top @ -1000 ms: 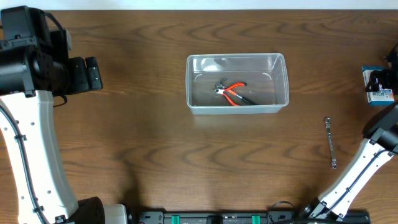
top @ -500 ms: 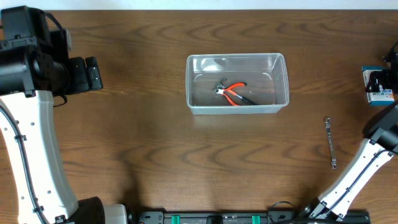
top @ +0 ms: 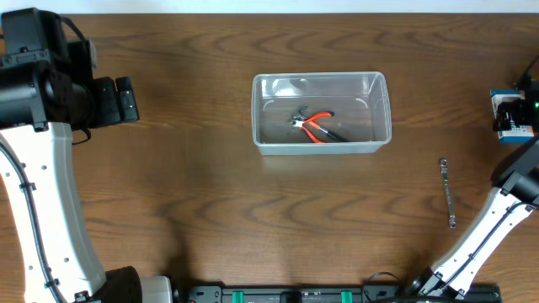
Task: Pack container
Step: 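Close the right gripper on the top of the screwdriver box, then lift the screwdriver box and carry it left over the container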
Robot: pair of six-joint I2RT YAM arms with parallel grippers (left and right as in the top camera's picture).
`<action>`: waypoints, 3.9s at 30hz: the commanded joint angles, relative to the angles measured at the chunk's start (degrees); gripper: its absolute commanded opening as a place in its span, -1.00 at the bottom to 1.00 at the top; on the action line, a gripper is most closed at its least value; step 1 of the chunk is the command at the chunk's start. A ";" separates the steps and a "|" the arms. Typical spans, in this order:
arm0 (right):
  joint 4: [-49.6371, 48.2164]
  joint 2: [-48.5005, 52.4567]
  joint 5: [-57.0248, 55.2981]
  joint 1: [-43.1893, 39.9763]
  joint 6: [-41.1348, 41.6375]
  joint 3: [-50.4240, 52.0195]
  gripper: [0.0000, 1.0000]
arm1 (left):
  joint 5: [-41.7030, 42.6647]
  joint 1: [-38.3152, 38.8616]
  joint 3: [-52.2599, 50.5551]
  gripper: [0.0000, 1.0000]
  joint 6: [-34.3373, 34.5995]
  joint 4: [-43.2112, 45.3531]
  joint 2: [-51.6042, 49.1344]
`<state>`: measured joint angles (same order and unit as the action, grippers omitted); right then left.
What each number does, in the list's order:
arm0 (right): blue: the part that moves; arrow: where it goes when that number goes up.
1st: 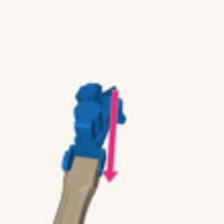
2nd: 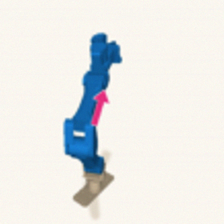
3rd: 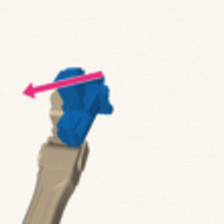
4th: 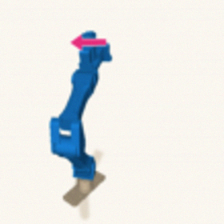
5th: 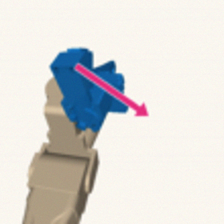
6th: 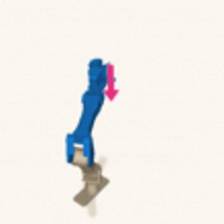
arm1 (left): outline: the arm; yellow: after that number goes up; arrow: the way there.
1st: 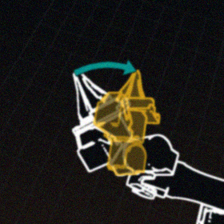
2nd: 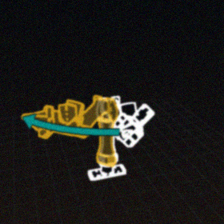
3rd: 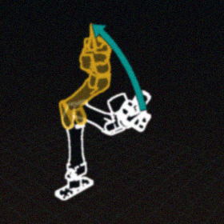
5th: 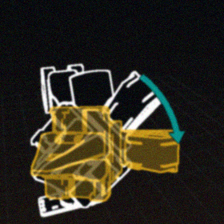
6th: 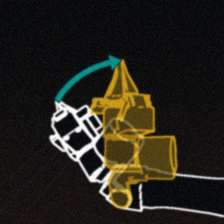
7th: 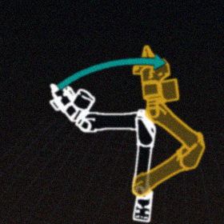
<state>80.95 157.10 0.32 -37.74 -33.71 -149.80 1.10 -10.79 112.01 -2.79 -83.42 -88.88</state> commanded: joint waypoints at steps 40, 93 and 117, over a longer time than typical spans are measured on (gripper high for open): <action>-4.39 0.55 1.84 3.43 1.16 1.38 0.63 | -0.07 -0.17 1.09 0.96 0.55 -0.04 -0.24; 5.31 -30.73 2.08 44.17 -4.68 -5.44 0.64 | -0.07 -0.17 1.09 0.96 0.55 -0.09 -0.24; 14.14 -30.42 8.61 55.52 -7.50 -2.29 0.58 | -0.07 -0.17 1.09 0.96 0.52 -0.07 -0.24</action>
<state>94.41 127.33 6.04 17.08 -40.66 -152.16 1.10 -10.79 112.01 -2.79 -83.42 -88.88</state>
